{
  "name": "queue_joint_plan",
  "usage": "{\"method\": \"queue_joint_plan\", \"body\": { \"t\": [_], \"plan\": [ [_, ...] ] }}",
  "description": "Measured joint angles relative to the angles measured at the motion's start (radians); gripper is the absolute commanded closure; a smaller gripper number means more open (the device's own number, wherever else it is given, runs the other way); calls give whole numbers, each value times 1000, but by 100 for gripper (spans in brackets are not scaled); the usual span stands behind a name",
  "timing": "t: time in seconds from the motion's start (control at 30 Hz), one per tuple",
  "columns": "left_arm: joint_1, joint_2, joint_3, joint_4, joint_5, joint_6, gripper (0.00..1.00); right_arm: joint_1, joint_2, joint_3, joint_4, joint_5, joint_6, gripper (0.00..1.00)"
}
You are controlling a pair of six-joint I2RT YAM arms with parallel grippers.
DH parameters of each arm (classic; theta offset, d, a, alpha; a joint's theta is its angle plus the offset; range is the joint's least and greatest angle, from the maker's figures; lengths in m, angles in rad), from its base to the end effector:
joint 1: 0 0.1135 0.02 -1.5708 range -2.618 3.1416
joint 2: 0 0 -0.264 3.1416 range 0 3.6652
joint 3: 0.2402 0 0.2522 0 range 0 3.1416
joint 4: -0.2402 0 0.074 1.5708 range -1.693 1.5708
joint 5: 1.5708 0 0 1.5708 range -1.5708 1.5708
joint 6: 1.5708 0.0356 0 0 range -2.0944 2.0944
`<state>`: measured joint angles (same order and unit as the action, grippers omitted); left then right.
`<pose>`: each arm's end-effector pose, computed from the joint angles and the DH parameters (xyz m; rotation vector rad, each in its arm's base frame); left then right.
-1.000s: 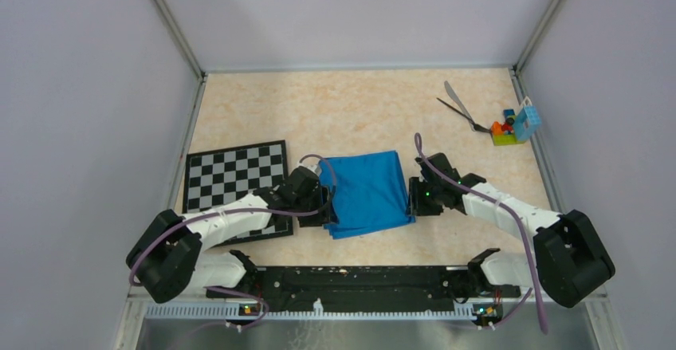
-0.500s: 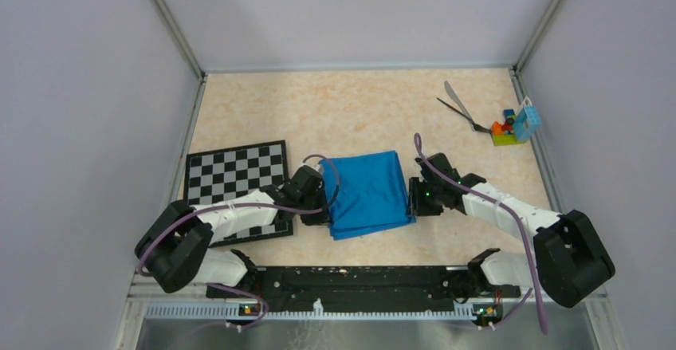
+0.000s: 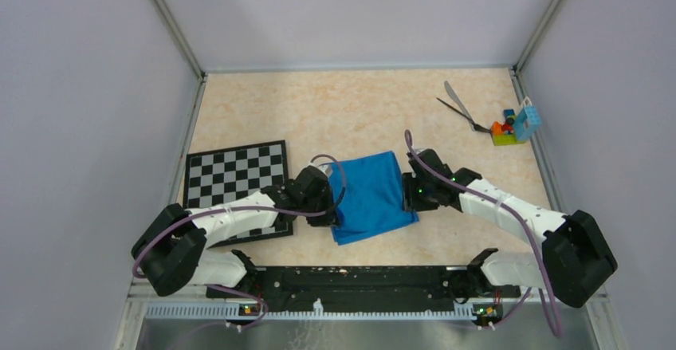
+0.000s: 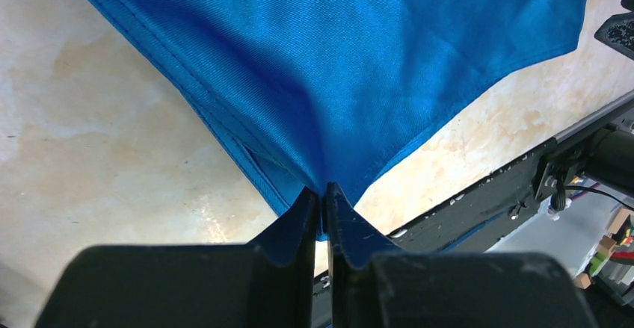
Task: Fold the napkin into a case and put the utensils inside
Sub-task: Smooth out the lower triangle-folded napkin at the center of the board.
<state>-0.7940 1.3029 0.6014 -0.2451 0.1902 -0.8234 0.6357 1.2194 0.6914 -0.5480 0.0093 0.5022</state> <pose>0.1632 -0.1756 0.1674 0.0439 2.7294 -0.8165 0.1796 0.1321 0.1933 -0.1767 2.6918 0.3565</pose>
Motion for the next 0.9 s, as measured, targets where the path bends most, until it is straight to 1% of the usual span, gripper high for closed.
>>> {"method": "queue_joint_plan", "body": {
  "t": [0.17,0.43,0.57,0.63,0.73,0.77,0.83,0.9],
  "plan": [
    [-13,5,0,10,4,-13,87,65,10,39,-49,49,-1,57],
    [-16,25,-15,30,7,-21,87,187,127,91,-124,187,7,56],
    [-20,27,-20,37,8,-21,87,211,185,95,-131,243,7,61],
    [-20,27,-22,37,9,-22,87,215,205,96,-129,267,7,68],
    [-21,27,-23,37,11,-24,87,225,229,97,-128,300,7,83],
    [-21,27,-23,38,12,-24,87,230,235,98,-130,315,11,86],
    [-22,27,-23,40,15,-25,86,239,237,108,-136,342,20,99],
    [-25,27,-23,43,21,-25,86,243,235,116,-139,363,30,100]
  ]
}}
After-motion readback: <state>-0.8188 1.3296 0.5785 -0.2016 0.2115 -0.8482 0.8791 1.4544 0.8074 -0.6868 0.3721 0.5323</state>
